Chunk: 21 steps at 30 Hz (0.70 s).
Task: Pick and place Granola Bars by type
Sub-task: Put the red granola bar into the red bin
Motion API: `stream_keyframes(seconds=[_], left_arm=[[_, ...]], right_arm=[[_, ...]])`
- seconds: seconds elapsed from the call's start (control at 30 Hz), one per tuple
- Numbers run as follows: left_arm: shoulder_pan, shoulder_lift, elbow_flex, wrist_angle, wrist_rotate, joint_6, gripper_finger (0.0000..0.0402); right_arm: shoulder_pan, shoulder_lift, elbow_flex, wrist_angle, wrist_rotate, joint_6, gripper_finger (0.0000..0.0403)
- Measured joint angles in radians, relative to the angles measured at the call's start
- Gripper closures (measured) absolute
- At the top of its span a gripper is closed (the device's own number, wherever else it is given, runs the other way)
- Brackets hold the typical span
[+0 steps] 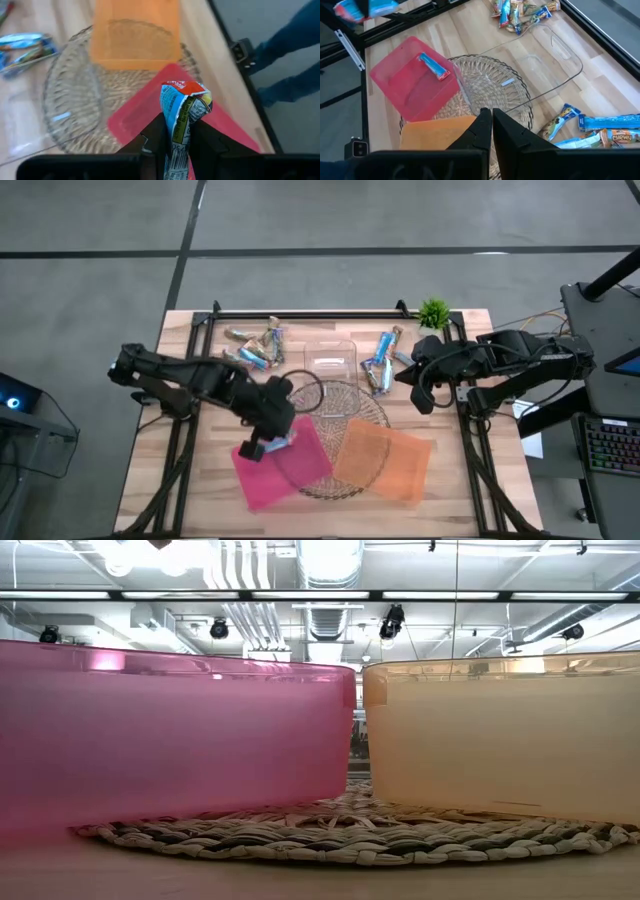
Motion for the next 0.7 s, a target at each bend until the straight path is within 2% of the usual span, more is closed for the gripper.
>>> stream_keyframes(seconds=[0.33, 0.7], left_arm=[[-0.107, 0.053, -0.001, 0.011, 0.003, -0.029, 0.0351], [-0.122, 0.146, -0.082, 0.044, 0.019, -0.024, 0.0351]], right_arm=[[0.000, 0.000, 0.000, 0.000, -0.023, 0.010, 0.0394], [0.000, 0.000, 0.000, 0.000, -0.026, 0.010, 0.0394]])
